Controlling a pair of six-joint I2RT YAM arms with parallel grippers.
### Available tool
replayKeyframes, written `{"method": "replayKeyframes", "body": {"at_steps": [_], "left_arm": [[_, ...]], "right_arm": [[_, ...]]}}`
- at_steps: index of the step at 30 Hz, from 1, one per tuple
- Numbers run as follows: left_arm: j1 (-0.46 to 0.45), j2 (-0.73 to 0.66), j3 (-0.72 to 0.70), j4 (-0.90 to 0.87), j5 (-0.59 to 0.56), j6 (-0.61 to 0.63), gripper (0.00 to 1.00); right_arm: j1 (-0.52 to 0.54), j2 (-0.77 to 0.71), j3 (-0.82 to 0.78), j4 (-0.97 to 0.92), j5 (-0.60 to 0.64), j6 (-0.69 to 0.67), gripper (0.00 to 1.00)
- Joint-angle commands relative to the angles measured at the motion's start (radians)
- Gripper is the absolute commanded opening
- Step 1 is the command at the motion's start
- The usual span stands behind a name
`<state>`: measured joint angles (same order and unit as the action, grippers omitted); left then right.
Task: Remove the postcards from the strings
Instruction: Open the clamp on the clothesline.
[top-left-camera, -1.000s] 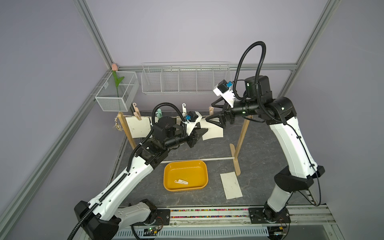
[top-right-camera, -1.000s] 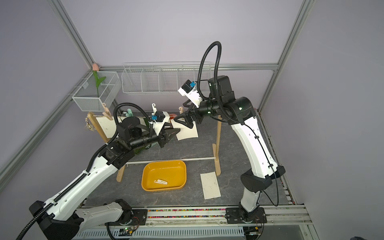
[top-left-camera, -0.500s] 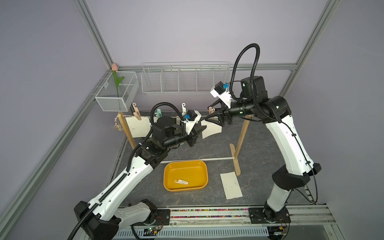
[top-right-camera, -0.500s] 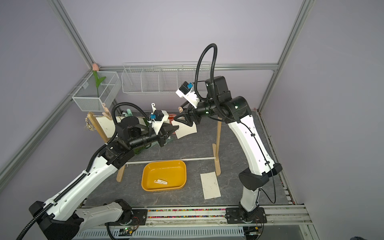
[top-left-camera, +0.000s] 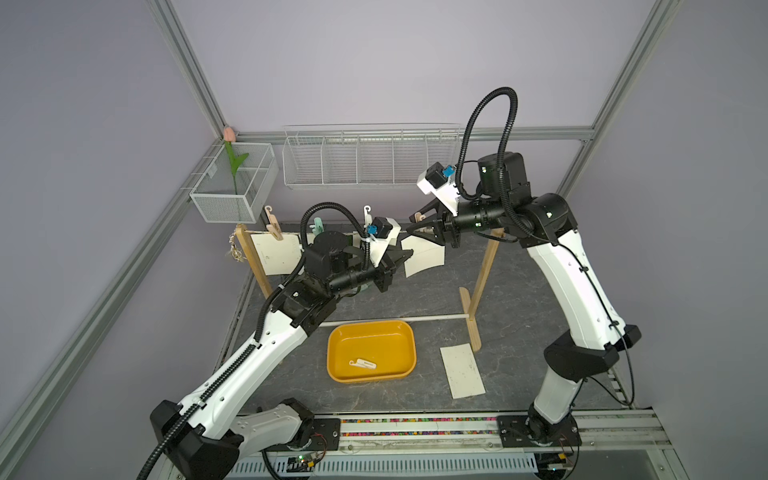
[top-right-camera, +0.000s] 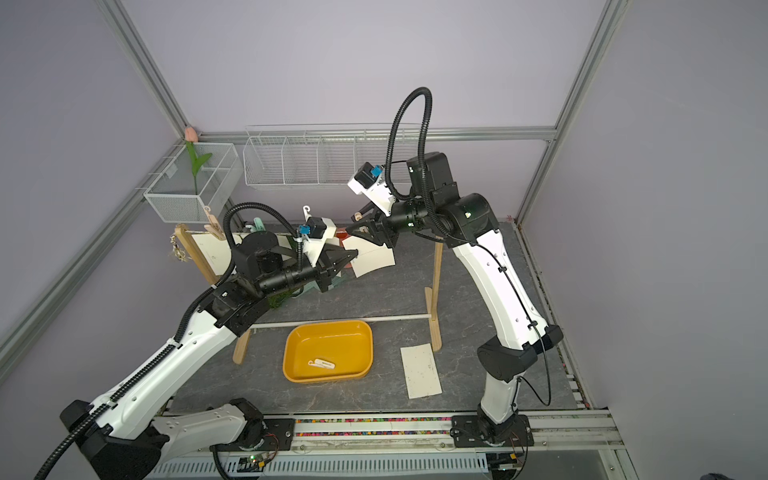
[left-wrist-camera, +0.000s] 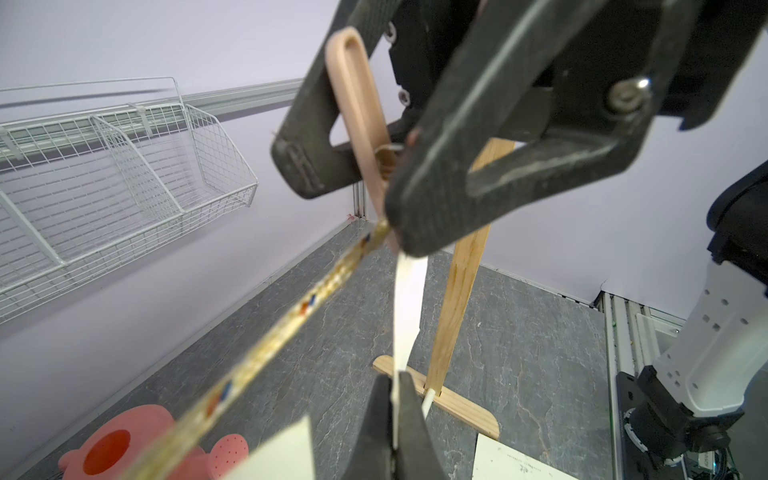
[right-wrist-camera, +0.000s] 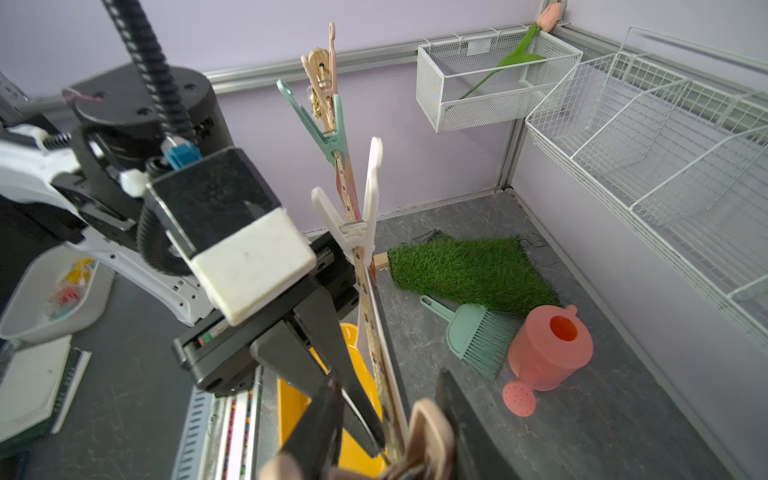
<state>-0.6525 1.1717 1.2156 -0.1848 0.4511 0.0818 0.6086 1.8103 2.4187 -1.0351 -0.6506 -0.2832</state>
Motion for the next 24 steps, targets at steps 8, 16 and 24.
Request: {"method": "replayKeyframes", "body": {"at_steps": [8,16,24], "left_arm": [[0.007,-0.015,0.005,-0.037,0.033,-0.016,0.0],[0.007,-0.071,-0.059,-0.079,0.095,0.0,0.0],[0.004,-0.135,-0.108,-0.129,0.136,0.013,0.0]], "right_arm": [[0.016,-0.046,-0.022,0.07,0.013,0.001,0.24],[0.015,-0.094,-0.032,0.173,0.05,0.044,0.22],[0.023,-0.111,-0.052,0.214,0.08,0.071,0.22]]}}
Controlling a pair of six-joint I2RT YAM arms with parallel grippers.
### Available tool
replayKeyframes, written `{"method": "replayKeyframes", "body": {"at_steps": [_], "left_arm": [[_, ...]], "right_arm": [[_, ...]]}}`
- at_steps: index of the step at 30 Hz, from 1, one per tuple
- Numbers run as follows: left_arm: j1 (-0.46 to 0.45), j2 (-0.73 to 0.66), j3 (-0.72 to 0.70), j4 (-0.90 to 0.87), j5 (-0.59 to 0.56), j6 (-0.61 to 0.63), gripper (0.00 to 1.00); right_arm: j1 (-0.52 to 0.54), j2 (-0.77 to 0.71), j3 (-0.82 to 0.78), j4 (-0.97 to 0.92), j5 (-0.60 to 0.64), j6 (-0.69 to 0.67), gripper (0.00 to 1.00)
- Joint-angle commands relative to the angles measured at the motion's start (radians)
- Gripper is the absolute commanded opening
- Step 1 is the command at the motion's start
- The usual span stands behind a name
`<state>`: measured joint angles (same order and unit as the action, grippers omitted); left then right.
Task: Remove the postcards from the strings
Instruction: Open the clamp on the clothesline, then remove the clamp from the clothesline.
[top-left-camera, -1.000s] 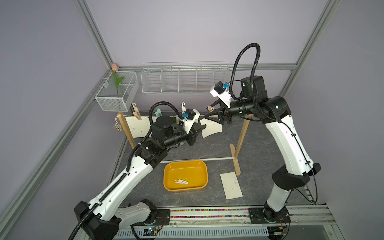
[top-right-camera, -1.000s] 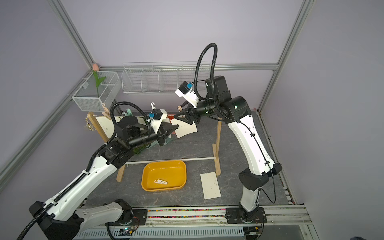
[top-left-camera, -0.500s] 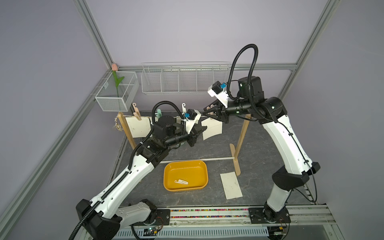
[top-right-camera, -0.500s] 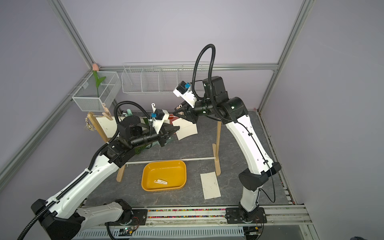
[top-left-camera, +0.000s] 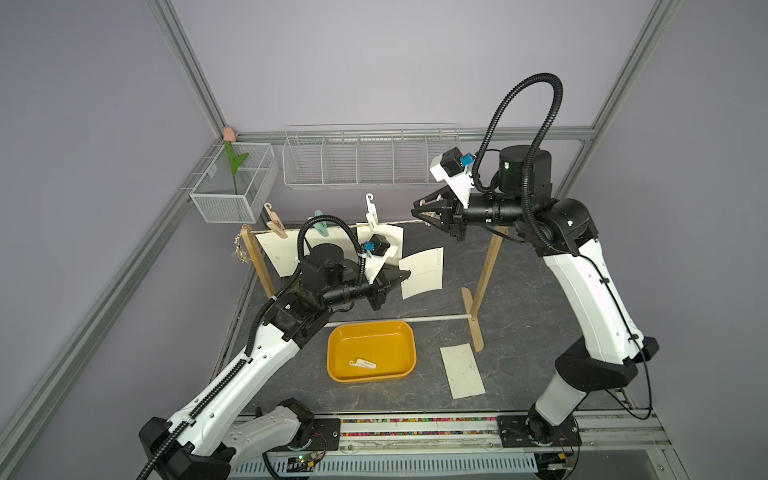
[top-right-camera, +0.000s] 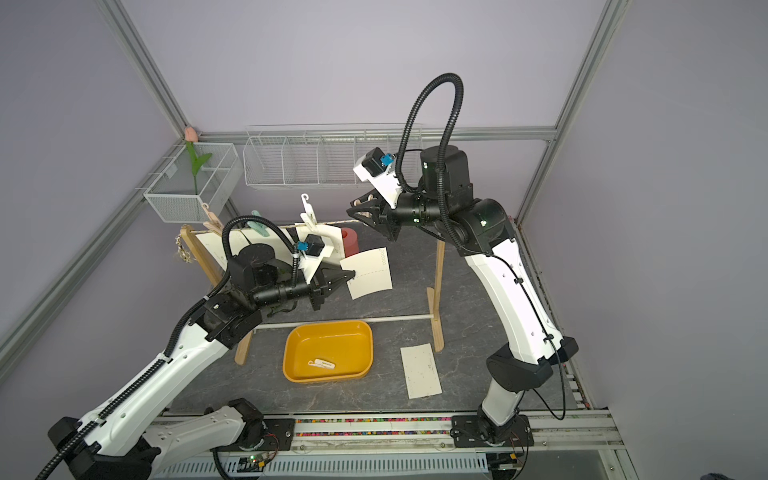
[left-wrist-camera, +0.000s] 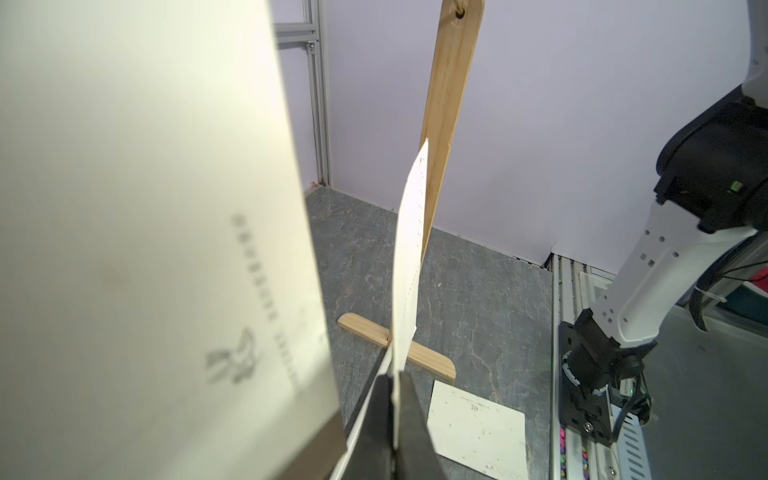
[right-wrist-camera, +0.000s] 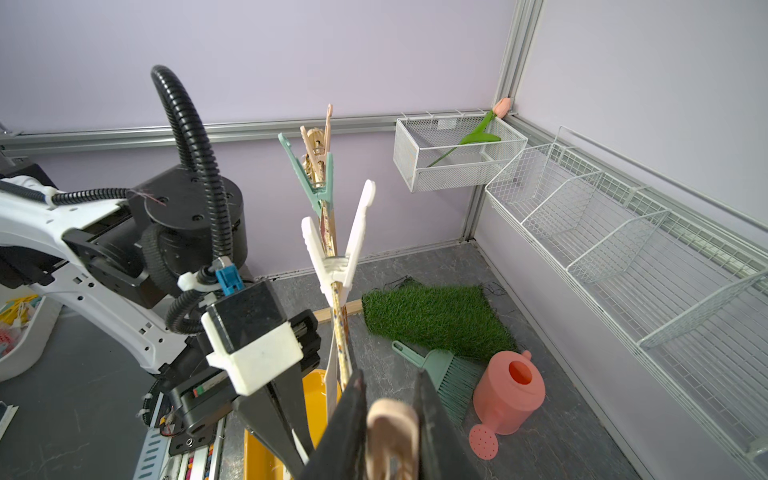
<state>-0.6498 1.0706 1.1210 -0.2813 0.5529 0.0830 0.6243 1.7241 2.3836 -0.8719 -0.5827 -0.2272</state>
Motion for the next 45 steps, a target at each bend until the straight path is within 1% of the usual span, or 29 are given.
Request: {"method": "replayKeyframes", "body": {"at_steps": [1,5,6,8,10,14,15,19,23,25,28,30,32,36,38,41,44,45], "left_arm": [[0.001,-0.045,-0.016,-0.036,0.036,0.012,0.0],[-0.001,-0.095,-0.027,-0.049,0.04,0.006,0.0],[-0.001,-0.105,-0.029,-0.053,0.042,0.004,0.0],[-0.001,-0.129,-0.03,-0.065,0.044,0.003,0.0],[-0.001,-0.154,-0.03,-0.08,0.045,0.002,0.0],[-0.001,-0.211,-0.03,-0.121,0.046,0.001,0.0],[-0.001,-0.228,-0.03,-0.133,0.047,-0.003,0.0],[-0.001,-0.301,-0.041,-0.172,0.061,-0.034,0.0],[-0.001,-0.369,-0.042,-0.25,0.076,-0.06,0.0],[-0.001,-0.404,-0.041,-0.294,0.064,-0.062,0.0],[-0.001,-0.464,-0.043,-0.341,0.024,-0.06,0.0],[-0.001,-0.487,-0.037,-0.373,0.009,-0.058,0.0],[-0.001,-0.489,-0.031,-0.406,0.008,-0.057,0.0],[-0.001,-0.471,-0.04,-0.461,0.035,-0.067,0.0],[-0.001,-0.46,-0.052,-0.477,0.051,-0.079,0.0],[-0.001,-0.464,-0.086,-0.473,0.064,-0.11,0.0],[-0.001,-0.485,-0.125,-0.444,0.07,-0.143,0.0],[-0.001,-0.493,-0.138,-0.437,0.07,-0.151,0.0]], "right_arm": [[0.011,-0.025,-0.02,0.052,0.021,0.015,0.22],[0.022,-0.027,-0.043,0.057,0.053,0.017,0.23],[0.025,-0.03,-0.049,0.06,0.062,0.017,0.27],[0.032,-0.039,-0.066,0.068,0.079,0.016,0.43],[0.039,-0.049,-0.076,0.072,0.095,0.011,0.49],[0.045,-0.085,-0.08,0.078,0.123,0.008,0.69],[0.045,-0.101,-0.083,0.082,0.126,0.008,0.71],[0.048,-0.189,-0.138,0.122,0.159,0.028,0.75],[0.05,-0.341,-0.3,0.189,0.19,0.064,0.76],[0.054,-0.437,-0.43,0.231,0.192,0.085,0.76],[0.066,-0.602,-0.68,0.33,0.203,0.124,0.77],[0.08,-0.7,-0.846,0.39,0.174,0.122,0.77],[0.096,-0.768,-0.976,0.443,0.155,0.123,0.77],[0.127,-0.81,-1.173,0.581,0.18,0.147,0.76],[0.139,-0.803,-1.235,0.675,0.204,0.153,0.75],[0.139,-0.765,-1.28,0.811,0.241,0.17,0.76],[0.14,-0.721,-1.302,0.937,0.286,0.193,0.81],[0.138,-0.703,-1.306,0.984,0.295,0.206,0.85]]}}
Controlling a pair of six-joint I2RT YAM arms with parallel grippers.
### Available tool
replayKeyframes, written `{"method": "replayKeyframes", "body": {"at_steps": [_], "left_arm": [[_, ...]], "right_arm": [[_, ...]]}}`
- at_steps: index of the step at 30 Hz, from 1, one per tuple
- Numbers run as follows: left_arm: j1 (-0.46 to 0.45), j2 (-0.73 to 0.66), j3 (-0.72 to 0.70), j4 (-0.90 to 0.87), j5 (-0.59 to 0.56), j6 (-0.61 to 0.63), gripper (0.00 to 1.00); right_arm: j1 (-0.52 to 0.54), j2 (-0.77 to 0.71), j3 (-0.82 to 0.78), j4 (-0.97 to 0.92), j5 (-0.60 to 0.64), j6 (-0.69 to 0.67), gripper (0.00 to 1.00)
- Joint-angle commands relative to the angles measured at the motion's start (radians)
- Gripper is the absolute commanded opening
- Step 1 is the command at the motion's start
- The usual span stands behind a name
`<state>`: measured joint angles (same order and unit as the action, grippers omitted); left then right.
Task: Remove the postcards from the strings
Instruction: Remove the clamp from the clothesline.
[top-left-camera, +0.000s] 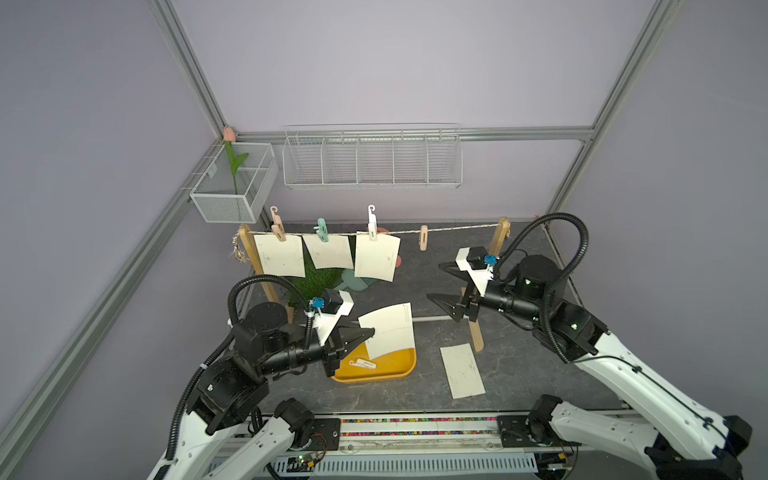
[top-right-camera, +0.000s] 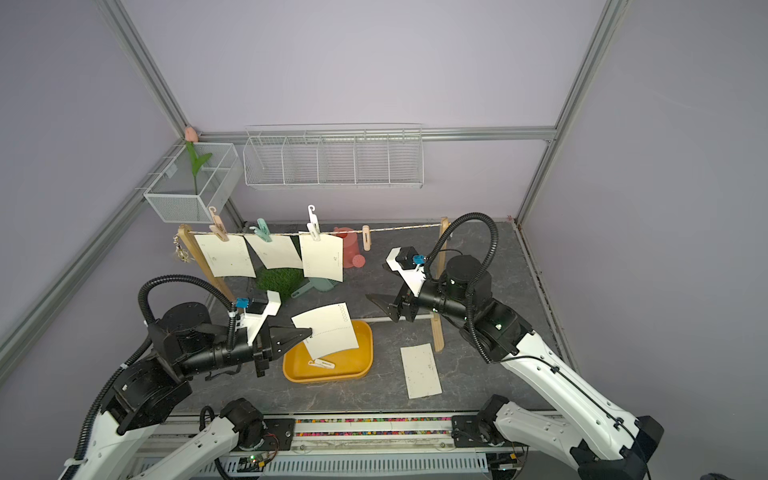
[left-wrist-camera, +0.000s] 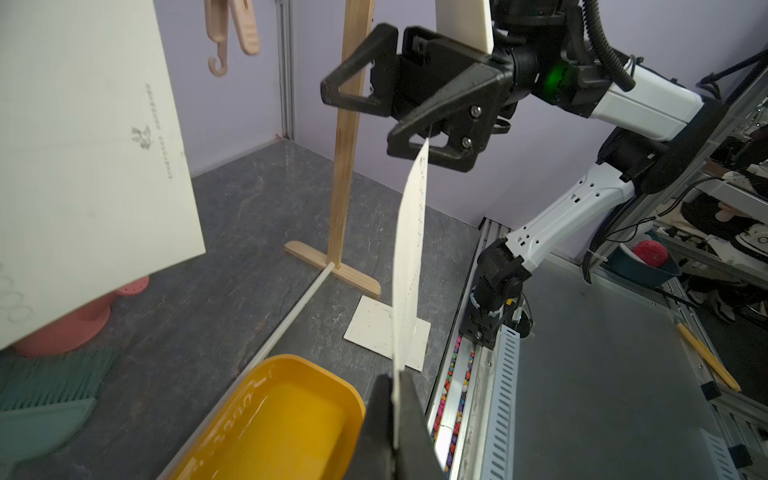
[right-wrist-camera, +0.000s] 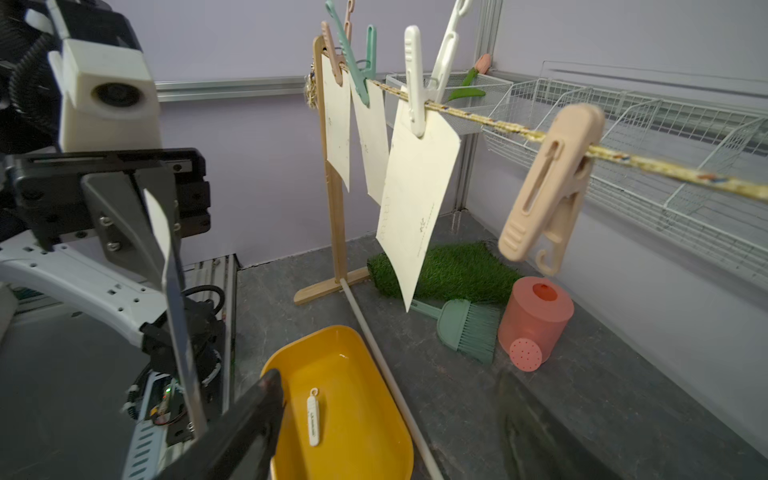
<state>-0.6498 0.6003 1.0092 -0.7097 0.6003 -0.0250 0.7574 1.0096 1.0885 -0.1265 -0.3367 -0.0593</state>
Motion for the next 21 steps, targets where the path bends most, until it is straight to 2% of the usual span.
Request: {"method": "replayKeyframes", "body": {"at_steps": [1,3,6,11,21], "left_arm": [[-0.001,-0.028,-0.034,-0.001,0.023,-0.046,0.0],[-0.001,-0.033,-0.047,0.008,0.026,-0.052,0.0],[-0.001,-0.03,-0.055,0.013,0.036,-0.05,0.0],[-0.001,-0.027,-0.064,0.016,0.041,-0.039,0.0],[-0.001,0.003,-0.065,0.027,0.064,-0.018,0.0]], "right_arm": [[0.004,0.027,-0.011,0.27,0.055,0.05,0.88],[-0.009,0.076,0.015,0.304,0.022,0.09,0.95],[-0.024,0.148,0.055,0.335,-0.017,0.142,1.0],[-0.035,0.2,0.055,0.405,0.008,0.192,0.9],[-0.078,0.274,0.079,0.497,-0.038,0.282,0.9]]}}
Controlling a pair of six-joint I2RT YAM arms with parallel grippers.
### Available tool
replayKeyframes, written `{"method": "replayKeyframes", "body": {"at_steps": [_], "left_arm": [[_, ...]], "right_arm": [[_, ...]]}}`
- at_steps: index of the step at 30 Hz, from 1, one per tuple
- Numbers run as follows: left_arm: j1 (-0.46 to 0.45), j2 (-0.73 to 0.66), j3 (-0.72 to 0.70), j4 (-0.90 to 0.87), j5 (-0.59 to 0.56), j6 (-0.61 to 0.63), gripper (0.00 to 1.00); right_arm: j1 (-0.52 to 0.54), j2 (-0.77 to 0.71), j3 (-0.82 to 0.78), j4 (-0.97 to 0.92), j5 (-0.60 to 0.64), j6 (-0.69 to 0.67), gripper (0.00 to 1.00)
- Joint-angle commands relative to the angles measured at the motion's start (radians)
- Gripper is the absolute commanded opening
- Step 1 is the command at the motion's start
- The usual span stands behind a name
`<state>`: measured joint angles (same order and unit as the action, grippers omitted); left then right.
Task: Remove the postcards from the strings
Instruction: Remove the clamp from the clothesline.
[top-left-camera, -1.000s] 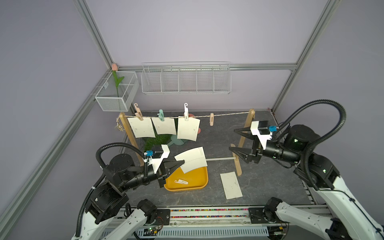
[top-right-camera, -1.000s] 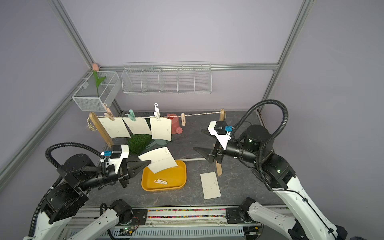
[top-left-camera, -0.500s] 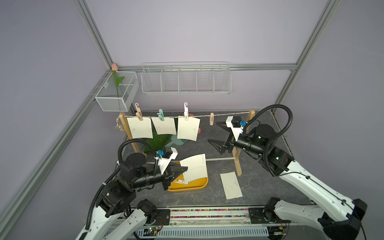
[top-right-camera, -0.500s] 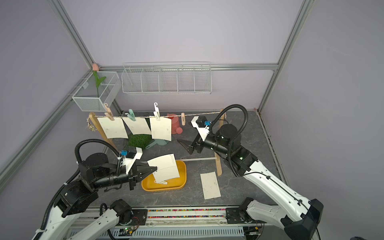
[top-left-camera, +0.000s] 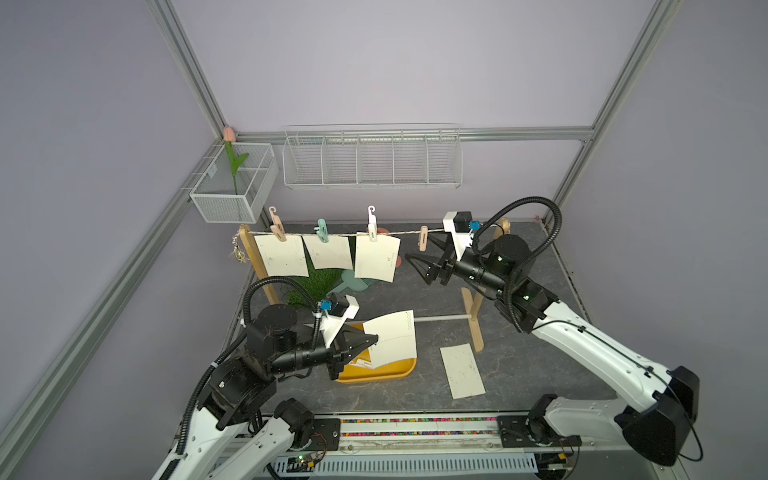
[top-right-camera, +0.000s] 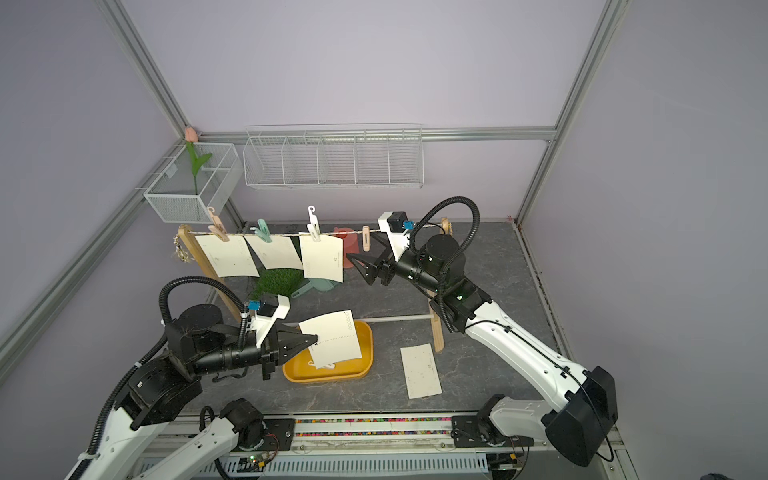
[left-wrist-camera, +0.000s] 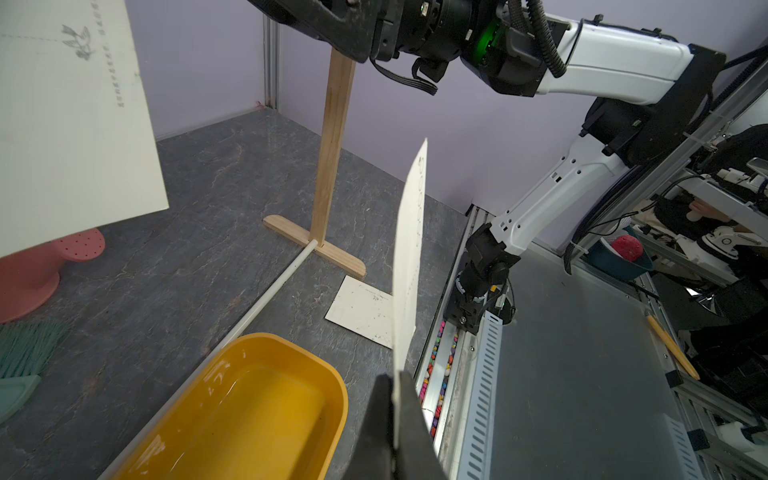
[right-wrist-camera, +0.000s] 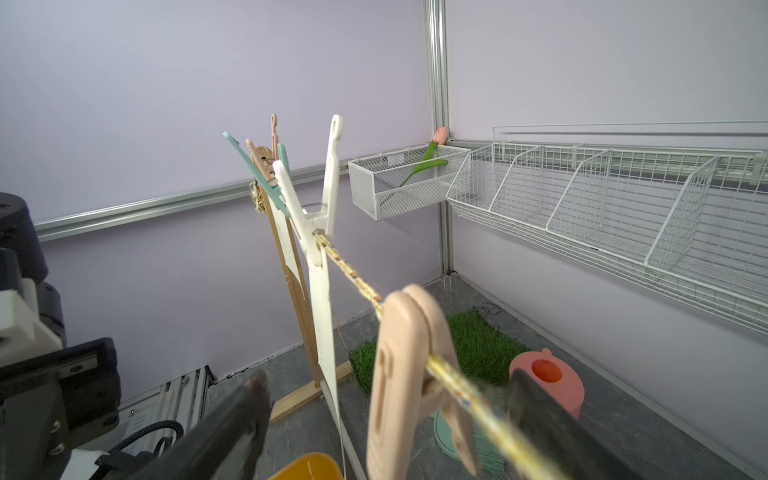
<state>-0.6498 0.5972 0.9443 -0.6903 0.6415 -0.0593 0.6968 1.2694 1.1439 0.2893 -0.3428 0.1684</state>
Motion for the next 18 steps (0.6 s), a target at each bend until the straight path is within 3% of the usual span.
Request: {"method": "replayKeyframes", "body": {"at_steps": [1,6,12,18], "left_arm": [[-0.001,0.006,0.0,0.01,0.023,0.019,0.0],[-0.001,0.002,-0.002,0.014,0.022,0.017,0.0],[-0.001,0.001,-0.001,0.014,0.017,0.013,0.0],[-0.001,0.003,0.001,0.018,0.018,0.009,0.0]], "right_arm": [[-0.023,0.017,0.023,0.093,-0.043,0.063,0.9],[-0.056,0.05,0.035,0.152,-0.126,0.119,0.98],[-0.06,0.069,0.045,0.159,-0.163,0.12,0.74],[-0.06,0.061,0.036,0.153,-0.168,0.11,0.59]]}}
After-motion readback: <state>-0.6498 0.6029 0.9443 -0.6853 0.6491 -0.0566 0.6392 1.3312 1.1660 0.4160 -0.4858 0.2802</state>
